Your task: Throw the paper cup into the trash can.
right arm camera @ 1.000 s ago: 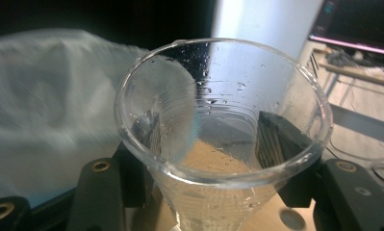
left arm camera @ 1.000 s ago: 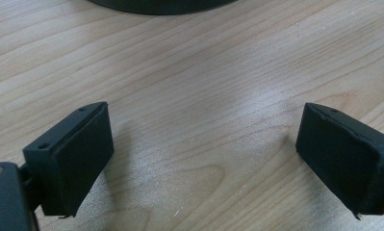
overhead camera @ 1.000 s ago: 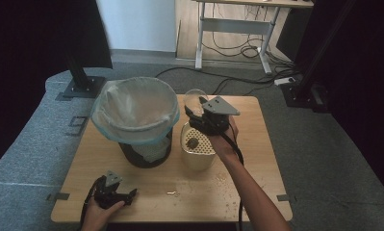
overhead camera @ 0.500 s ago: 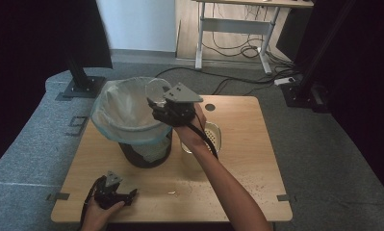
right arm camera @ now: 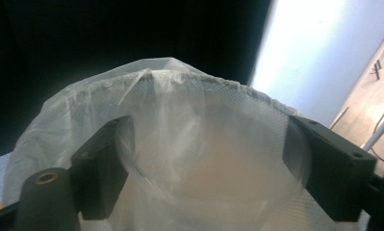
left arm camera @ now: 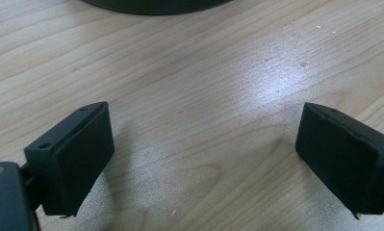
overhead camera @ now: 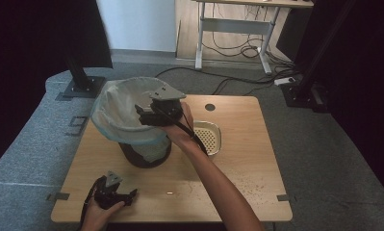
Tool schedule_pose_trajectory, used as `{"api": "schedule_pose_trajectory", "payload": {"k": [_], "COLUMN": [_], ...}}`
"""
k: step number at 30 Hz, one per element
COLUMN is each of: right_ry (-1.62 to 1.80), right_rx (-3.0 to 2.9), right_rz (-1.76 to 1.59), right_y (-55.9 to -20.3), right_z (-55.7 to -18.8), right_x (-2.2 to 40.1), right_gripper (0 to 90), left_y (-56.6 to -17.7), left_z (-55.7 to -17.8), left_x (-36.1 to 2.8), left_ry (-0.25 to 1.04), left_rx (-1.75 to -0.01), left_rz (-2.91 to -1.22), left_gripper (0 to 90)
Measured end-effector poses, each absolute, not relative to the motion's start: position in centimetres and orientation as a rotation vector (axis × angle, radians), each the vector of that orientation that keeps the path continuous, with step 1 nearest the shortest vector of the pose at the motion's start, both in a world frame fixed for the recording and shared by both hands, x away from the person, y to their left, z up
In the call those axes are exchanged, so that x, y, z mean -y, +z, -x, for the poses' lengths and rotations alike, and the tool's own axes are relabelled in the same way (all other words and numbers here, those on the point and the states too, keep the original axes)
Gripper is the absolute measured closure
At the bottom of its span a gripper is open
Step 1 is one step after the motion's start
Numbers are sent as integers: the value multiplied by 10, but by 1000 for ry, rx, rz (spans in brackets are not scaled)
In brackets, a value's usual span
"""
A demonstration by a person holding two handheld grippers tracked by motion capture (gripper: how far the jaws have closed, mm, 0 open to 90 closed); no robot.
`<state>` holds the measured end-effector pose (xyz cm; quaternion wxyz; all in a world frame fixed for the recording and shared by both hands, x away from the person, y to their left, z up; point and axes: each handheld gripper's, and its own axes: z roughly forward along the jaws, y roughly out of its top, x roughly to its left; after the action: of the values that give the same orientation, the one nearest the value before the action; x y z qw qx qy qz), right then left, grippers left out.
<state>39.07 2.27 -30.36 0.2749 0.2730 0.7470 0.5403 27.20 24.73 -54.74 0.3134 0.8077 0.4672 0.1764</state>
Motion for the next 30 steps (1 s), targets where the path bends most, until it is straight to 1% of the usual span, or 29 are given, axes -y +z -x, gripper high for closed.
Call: {"api": "schedule_pose_trajectory", "payload": {"k": [2, 7, 16, 22, 30], "right_ry": [1461, 1498, 1550, 1551, 1573], "right_rx": [-2005, -1984, -1929, -1901, -1838], "right_rz": [-732, -739, -758, -779, -855], "right_y": [-302, -296, -301, -317, -349], "right_z": [-389, -384, -370, -359, -343], "right_x": [-20, -9, 28, 67, 121], "right_gripper": [159, 156, 209, 243, 254], "left_y": [-547, -547, -547, -547, -547], "left_z": [-272, -272, -272, -272, -272], "left_x": [-247, -247, -247, -247, -247], "left_ry": [465, 465, 465, 469, 470], "left_rx": [-1232, -1233, -1232, -1232, -1235], "left_rz": [-2130, -2130, -2129, -2129, -2129], "left_gripper": [57, 57, 57, 57, 57]}}
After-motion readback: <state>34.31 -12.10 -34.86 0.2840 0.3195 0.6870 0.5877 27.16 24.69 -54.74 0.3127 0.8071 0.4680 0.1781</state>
